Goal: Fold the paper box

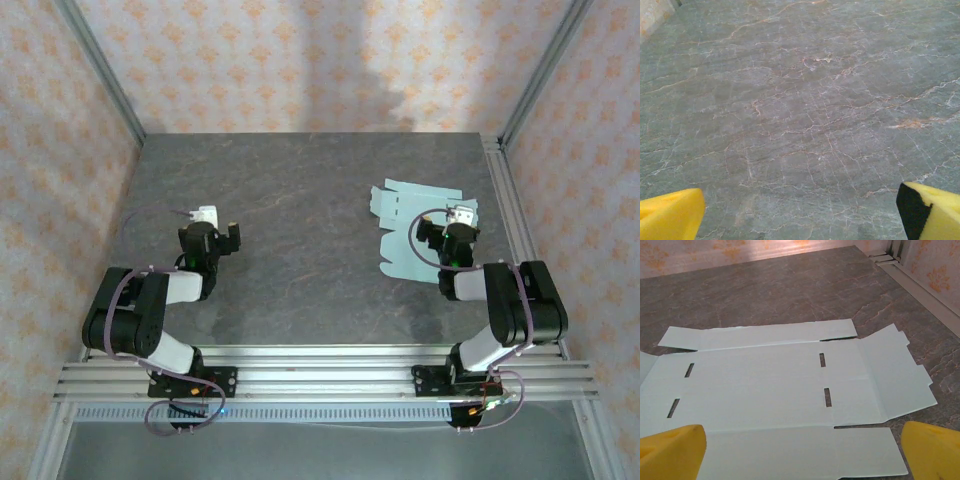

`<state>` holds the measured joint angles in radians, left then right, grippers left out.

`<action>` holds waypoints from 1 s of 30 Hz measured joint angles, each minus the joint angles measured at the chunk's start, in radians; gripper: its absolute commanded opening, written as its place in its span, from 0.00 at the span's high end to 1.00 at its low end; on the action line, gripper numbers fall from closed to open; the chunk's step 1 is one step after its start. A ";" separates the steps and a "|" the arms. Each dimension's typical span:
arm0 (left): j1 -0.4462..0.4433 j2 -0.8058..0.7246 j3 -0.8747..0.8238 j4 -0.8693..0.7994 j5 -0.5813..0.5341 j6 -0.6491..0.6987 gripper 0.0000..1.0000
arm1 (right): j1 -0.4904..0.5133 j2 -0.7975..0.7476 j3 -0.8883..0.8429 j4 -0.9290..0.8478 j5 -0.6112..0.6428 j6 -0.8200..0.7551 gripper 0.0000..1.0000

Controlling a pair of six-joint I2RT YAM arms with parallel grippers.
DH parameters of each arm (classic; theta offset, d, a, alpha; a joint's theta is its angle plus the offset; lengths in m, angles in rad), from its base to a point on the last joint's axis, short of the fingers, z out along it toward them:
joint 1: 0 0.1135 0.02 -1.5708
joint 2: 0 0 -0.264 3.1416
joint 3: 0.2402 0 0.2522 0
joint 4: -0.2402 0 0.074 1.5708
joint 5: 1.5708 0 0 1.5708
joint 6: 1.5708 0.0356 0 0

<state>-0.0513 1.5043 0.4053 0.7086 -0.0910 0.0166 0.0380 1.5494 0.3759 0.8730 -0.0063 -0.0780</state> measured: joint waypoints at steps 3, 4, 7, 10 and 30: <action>0.000 0.000 0.000 0.000 0.000 0.000 0.00 | 0.000 0.000 0.000 0.000 0.000 0.000 0.00; 0.000 0.000 0.000 0.000 0.000 0.000 0.00 | 0.000 0.000 0.000 0.000 0.000 0.000 0.00; 0.000 0.000 0.000 0.000 0.000 0.000 0.00 | 0.000 0.000 0.000 0.000 0.000 0.000 0.00; 0.000 0.000 0.000 0.000 0.000 0.000 0.00 | 0.000 0.000 0.000 0.000 0.000 0.000 0.00; -0.002 -0.020 0.026 -0.063 0.003 0.003 0.00 | 0.000 -0.032 -0.018 0.006 0.031 0.015 0.00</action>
<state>-0.0536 1.4845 0.4316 0.6456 -0.0879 0.0200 0.0380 1.5169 0.3580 0.8791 0.0242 -0.0628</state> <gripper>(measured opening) 0.998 0.996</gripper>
